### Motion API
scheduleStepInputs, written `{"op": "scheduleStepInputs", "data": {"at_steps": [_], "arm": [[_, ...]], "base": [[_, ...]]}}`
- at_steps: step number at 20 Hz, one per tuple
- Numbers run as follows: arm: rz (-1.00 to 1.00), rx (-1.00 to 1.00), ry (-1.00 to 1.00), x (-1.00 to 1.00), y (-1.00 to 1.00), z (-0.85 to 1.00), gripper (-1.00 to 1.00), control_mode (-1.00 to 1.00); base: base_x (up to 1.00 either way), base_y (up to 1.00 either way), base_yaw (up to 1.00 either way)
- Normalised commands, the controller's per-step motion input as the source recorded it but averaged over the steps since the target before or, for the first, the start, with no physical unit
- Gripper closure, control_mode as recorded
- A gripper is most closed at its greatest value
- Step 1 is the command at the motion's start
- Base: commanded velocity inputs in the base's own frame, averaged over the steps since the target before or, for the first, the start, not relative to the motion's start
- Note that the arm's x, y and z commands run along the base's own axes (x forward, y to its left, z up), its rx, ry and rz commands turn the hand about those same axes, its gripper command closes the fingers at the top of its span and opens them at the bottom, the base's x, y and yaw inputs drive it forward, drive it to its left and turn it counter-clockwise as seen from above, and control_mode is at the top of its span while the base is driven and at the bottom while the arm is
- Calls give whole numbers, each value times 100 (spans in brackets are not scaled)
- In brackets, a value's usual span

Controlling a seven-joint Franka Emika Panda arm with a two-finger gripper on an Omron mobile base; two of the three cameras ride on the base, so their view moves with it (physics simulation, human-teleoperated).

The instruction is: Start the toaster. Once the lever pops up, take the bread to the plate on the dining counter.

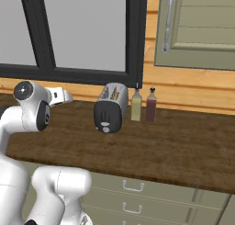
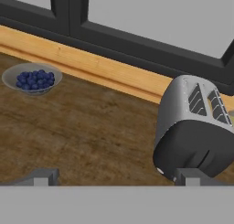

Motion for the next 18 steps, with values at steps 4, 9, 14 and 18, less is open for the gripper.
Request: {"op": "scheduleStepInputs", "data": {"at_steps": [4,9,14,18], "arm": [[0,0,0,0,0,0,-100,-100],[0,0,0,0,0,0,-100,-100],[0,0,0,0,0,0,-100,-100],[0,0,0,0,0,0,-100,-100]], "base": [[0,0,0],[0,0,0],[0,0,0],[0,0,0]]}}
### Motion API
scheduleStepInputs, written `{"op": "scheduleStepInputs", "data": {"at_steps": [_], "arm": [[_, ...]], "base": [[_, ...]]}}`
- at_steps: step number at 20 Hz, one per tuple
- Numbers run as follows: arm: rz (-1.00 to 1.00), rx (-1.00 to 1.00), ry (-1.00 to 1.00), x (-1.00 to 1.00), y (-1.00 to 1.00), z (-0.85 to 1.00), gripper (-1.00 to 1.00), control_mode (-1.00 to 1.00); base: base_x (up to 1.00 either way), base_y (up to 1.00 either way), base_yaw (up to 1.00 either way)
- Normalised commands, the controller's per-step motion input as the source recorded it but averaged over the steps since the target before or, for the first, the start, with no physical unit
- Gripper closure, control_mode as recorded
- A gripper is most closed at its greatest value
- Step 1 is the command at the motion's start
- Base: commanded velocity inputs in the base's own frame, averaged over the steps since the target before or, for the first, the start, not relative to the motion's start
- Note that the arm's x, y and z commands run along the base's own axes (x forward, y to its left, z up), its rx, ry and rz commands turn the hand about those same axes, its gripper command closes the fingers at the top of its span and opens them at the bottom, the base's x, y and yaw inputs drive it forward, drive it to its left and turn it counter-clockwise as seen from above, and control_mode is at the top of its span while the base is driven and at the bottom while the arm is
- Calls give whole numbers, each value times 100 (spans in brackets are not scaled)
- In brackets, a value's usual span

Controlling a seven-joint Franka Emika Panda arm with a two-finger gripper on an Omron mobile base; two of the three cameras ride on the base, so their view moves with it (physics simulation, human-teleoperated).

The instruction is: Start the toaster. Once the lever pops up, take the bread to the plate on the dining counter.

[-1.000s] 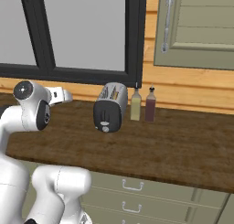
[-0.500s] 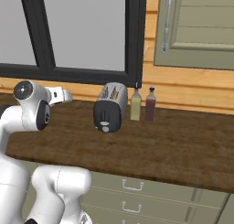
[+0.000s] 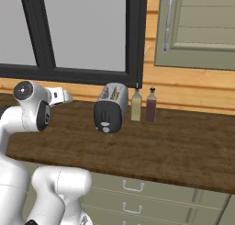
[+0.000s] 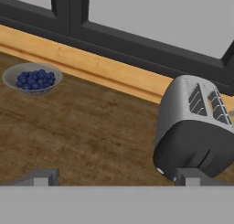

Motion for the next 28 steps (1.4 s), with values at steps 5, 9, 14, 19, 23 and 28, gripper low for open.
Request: {"op": "scheduleStepInputs", "data": {"at_steps": [5,9,14,19,23,28], "arm": [[0,0,0,0,0,0,-100,-100],[0,0,0,0,0,0,-100,-100],[0,0,0,0,0,0,-100,-100],[0,0,0,0,0,0,-100,-100],[0,0,0,0,0,0,-100,-100],[0,0,0,0,0,0,-100,-100]], "base": [[0,0,0],[0,0,0],[0,0,0],[0,0,0],[0,0,0],[0,0,0]]}}
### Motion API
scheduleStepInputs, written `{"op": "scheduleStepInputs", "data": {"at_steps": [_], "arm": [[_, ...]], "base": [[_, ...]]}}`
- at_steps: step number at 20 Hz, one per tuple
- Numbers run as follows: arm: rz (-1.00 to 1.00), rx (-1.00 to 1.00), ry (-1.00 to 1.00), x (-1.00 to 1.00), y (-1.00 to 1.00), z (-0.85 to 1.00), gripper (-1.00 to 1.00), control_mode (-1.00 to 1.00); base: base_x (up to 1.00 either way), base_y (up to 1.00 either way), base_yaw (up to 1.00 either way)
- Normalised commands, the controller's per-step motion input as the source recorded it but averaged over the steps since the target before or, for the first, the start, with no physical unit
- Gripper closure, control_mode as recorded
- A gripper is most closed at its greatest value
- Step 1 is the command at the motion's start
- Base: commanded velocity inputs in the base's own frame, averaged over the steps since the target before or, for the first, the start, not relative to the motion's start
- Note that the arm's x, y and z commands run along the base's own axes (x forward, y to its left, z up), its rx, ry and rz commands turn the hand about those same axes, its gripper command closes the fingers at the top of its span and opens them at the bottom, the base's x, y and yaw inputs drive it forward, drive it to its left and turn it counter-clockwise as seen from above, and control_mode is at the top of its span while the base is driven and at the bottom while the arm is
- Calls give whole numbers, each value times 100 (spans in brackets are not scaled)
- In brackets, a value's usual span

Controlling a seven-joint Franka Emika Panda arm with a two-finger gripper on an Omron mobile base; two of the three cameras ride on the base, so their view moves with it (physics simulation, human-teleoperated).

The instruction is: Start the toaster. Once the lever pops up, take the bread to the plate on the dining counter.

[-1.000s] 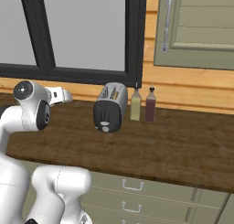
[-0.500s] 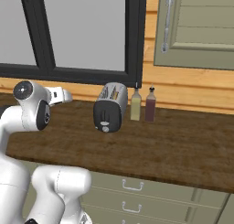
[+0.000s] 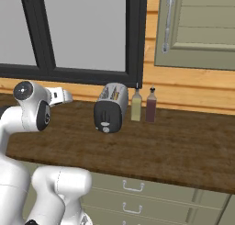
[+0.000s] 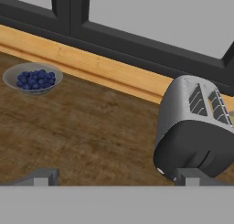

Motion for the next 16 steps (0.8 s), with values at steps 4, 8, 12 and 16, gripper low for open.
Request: {"op": "scheduleStepInputs", "data": {"at_steps": [4,8,12,16], "arm": [[0,0,0,0,0,0,-100,-100],[0,0,0,0,0,0,-100,-100],[0,0,0,0,0,0,-100,-100],[0,0,0,0,0,0,-100,-100]], "base": [[0,0,0],[0,0,0],[0,0,0],[0,0,0]]}}
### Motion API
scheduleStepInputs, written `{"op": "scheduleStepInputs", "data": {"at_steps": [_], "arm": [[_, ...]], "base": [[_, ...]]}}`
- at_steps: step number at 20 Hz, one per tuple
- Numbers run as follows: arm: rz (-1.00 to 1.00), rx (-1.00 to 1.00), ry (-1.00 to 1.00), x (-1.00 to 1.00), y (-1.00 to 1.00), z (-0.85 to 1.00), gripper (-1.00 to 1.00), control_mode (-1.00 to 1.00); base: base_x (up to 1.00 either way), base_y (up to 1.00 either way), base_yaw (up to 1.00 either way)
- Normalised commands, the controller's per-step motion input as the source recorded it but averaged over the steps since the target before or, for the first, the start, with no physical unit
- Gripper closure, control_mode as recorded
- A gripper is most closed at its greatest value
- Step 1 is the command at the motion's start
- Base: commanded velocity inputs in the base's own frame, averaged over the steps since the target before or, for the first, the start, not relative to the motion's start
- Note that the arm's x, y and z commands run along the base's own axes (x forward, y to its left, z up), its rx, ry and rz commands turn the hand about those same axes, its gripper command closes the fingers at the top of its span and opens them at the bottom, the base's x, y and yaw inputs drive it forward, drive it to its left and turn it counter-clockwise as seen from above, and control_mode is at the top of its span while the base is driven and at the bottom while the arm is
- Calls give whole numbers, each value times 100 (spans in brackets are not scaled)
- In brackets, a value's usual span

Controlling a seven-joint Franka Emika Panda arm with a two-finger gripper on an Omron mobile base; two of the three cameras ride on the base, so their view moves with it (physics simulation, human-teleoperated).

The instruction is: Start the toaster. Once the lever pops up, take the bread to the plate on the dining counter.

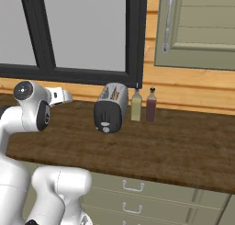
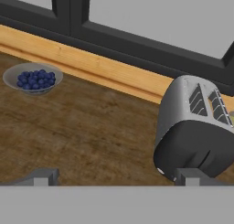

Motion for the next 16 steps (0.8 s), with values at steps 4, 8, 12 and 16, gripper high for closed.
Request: {"op": "scheduleStepInputs", "data": {"at_steps": [4,8,12,16], "arm": [[0,0,0,0,0,0,-100,-100],[0,0,0,0,0,0,-100,-100],[0,0,0,0,0,0,-100,-100],[0,0,0,0,0,0,-100,-100]], "base": [[0,0,0],[0,0,0],[0,0,0],[0,0,0]]}}
